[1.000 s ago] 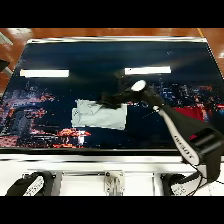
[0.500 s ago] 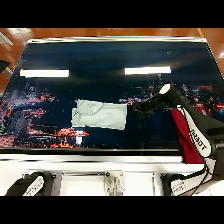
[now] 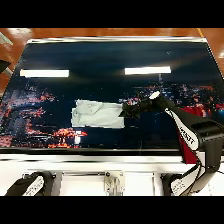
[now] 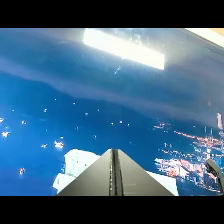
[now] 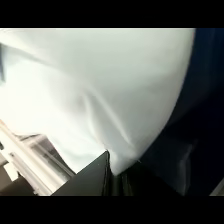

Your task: Fold the shirts.

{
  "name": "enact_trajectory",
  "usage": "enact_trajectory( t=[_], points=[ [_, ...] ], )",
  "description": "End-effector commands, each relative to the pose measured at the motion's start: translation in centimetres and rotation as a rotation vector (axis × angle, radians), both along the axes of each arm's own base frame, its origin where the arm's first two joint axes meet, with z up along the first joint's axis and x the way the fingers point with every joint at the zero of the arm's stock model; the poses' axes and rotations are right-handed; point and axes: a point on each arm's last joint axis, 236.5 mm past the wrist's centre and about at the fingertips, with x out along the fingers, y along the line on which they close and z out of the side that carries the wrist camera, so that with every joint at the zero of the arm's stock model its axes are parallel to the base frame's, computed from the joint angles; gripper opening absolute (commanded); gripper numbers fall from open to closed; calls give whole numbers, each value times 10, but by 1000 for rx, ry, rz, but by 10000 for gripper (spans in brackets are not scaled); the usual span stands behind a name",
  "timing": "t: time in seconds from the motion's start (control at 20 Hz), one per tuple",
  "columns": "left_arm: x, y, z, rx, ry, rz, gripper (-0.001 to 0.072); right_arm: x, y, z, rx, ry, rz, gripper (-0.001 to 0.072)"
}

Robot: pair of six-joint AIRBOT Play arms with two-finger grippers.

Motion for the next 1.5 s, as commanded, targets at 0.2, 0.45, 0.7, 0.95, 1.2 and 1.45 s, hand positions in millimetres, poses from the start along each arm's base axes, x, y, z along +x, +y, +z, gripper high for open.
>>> enact_trajectory(
  t=[0.2, 0.45, 0.7, 0.95, 1.2, 1.45],
  points=[
    [1, 0, -1, -5, 3, 4, 36, 62, -49, 158, 121, -316, 12, 60],
    [0, 0, -1, -4, 6, 2, 36, 89, -188, 275, -139, -513, -200, 59],
    [-3, -2, -5, 6, 24, -13, 36, 61, -312, 299, -304, -467, -370, 59],
    [-3, -2, -5, 19, 20, -21, 36, 29, -414, 271, -546, -349, -519, 59],
    [-3, -2, -5, 22, 19, -23, 36, -18, -465, 251, -728, -180, -550, 60],
    [-3, -2, -5, 22, 18, -22, 36, -62, -471, 240, -796, 14, -524, 60]
  ],
)
